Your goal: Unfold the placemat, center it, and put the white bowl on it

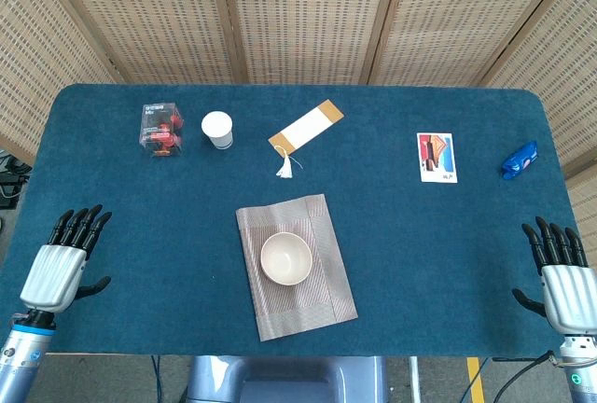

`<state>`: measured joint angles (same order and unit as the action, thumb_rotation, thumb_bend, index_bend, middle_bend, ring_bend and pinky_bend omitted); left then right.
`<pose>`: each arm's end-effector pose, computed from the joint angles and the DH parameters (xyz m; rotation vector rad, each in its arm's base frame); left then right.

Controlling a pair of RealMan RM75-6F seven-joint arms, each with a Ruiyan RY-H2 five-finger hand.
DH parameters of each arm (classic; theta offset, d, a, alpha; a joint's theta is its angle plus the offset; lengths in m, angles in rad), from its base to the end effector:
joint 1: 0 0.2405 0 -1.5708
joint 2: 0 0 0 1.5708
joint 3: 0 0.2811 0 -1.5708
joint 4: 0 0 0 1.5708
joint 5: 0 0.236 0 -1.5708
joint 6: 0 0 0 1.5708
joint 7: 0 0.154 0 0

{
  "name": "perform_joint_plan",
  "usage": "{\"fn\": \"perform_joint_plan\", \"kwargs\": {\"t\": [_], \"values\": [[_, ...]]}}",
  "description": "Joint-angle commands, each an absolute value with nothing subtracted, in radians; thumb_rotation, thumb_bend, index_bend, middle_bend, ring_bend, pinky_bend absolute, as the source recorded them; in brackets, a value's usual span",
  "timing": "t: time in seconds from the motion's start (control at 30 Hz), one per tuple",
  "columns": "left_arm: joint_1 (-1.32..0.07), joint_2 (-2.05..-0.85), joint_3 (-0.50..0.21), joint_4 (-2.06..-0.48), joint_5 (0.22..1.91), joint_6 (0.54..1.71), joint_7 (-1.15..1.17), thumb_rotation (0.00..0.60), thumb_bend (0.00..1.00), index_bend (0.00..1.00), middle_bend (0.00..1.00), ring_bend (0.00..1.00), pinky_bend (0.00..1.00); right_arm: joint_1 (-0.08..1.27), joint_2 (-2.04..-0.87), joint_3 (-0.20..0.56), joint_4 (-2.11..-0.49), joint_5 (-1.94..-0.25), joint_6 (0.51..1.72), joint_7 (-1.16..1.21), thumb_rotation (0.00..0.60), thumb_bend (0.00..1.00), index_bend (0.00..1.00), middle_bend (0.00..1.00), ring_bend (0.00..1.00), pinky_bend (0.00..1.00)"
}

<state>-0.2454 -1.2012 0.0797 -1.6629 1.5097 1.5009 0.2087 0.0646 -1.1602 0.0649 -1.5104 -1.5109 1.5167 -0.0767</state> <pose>-0.3002 0.2125 0.0966 -1.5869 -0.8059 -0.8973 -0.3609 -0.1927 0.1488 1.3905 -0.7734 0.8217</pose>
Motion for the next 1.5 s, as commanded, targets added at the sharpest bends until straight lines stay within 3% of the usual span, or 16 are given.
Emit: {"fn": "perform_joint_plan", "kwargs": {"t": [0.03, 0.33, 0.53, 0.83, 1.07, 1.3, 1.5], "values": [[-0.24, -1.202, 0.074, -1.655, 1.518, 1.5, 0.199, 0.6, 0.08, 0.0, 0.0, 0.0, 0.0, 0.064, -1.159, 0.063, -1.511, -1.514, 1.518, -0.075, 0.6, 0.0, 0.07, 0.0, 0.0, 0.0], [-0.289, -1.22, 0.078, -1.669, 1.597, 1.421, 0.172, 0.6, 0.09, 0.0, 0.0, 0.0, 0.0, 0.064, -1.153, 0.064, -1.511, -1.514, 1.514, -0.06, 0.6, 0.0, 0.07, 0.0, 0.0, 0.0], [-0.468, -1.287, 0.041, -1.716, 1.702, 1.195, 0.216, 0.6, 0.23, 0.03, 0.0, 0.0, 0.0, 0.067, -1.152, 0.07, -1.509, -1.503, 1.508, -0.058, 0.6, 0.0, 0.07, 0.0, 0.0, 0.0], [-0.673, -1.481, -0.071, -1.683, 1.623, 0.906, 0.384, 0.6, 0.36, 0.15, 0.0, 0.0, 0.0, 0.069, -1.155, 0.085, -1.488, -1.463, 1.49, -0.052, 0.6, 0.0, 0.07, 0.0, 0.0, 0.0], [-0.742, -1.58, -0.11, -1.622, 1.533, 0.812, 0.462, 0.6, 0.36, 0.27, 0.0, 0.0, 0.0, 0.071, -1.156, 0.094, -1.462, -1.434, 1.471, -0.036, 0.6, 0.0, 0.07, 0.0, 0.0, 0.0], [-0.767, -1.627, -0.117, -1.583, 1.443, 0.792, 0.547, 0.6, 0.36, 0.37, 0.0, 0.0, 0.0, 0.075, -1.159, 0.097, -1.448, -1.424, 1.456, -0.024, 0.6, 0.0, 0.07, 0.0, 0.0, 0.0], [-0.775, -1.64, -0.115, -1.566, 1.404, 0.801, 0.573, 0.6, 0.49, 0.61, 0.0, 0.0, 0.0, 0.079, -1.163, 0.096, -1.444, -1.423, 1.448, -0.027, 0.6, 0.0, 0.07, 0.0, 0.0, 0.0]]}}
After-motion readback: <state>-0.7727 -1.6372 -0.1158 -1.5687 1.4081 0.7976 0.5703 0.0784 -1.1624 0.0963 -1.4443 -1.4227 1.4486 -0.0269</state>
